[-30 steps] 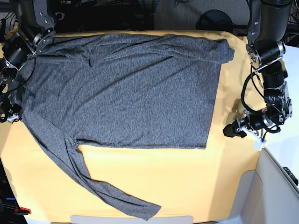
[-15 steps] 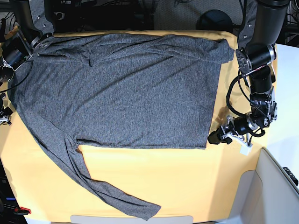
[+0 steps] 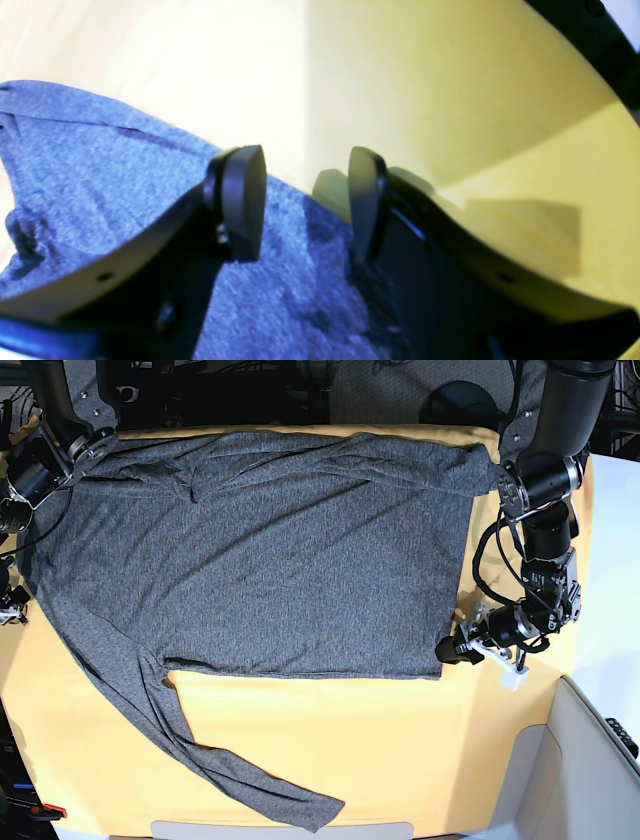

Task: Fold the T-shirt properly
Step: 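Lower both grippers and pinch the shirt's side edges near the hem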

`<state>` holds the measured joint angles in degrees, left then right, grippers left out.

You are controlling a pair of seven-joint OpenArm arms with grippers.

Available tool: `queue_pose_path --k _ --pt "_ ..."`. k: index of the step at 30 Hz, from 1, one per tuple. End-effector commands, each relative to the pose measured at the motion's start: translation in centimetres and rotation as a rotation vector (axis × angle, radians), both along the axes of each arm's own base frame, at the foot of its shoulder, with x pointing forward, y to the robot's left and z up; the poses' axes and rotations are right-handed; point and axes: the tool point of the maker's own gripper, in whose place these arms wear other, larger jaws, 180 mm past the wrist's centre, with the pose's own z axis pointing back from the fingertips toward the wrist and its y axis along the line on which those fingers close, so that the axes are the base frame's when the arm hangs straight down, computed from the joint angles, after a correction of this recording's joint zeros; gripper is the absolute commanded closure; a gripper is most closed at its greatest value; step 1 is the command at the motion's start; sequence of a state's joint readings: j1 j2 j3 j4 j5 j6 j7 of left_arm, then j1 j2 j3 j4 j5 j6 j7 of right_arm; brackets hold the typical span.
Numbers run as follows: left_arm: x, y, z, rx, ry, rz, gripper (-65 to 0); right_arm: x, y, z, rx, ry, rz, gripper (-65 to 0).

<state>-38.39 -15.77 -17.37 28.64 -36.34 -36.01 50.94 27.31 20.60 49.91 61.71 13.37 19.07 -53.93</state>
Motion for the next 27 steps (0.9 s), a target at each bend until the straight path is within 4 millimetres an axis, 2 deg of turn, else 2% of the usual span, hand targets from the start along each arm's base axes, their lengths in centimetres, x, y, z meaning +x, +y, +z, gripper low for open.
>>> queue_pose_path --k 1,9,21,25,27 --pt "1.9 0.8 2.4 0.006 -0.079 0.022 -26.9 0.8 -1.3 2.6 -0.046 -0.063 -0.013 -26.9" --pt "1.5 1.1 1.5 0.057 -0.060 0.008 -26.9 0.9 -1.1 2.4 -0.043 -0.061 -0.010 -26.9" --pt "0.7 -2.8 0.0 0.005 -0.036 -0.031 -26.9 0.7 -0.3 1.5 -0.029 -0.048 -0.003 -26.9" --pt "0.7 -2.8 -0.1 0.005 -0.034 -0.031 -26.7 0.5 -0.3 1.3 -0.029 -0.042 -0.003 -26.9" --pt "0.7 -2.8 -0.1 0.005 -0.034 -0.031 -23.2 0.5 -0.3 1.2 -0.031 -0.040 0.000 -26.9"
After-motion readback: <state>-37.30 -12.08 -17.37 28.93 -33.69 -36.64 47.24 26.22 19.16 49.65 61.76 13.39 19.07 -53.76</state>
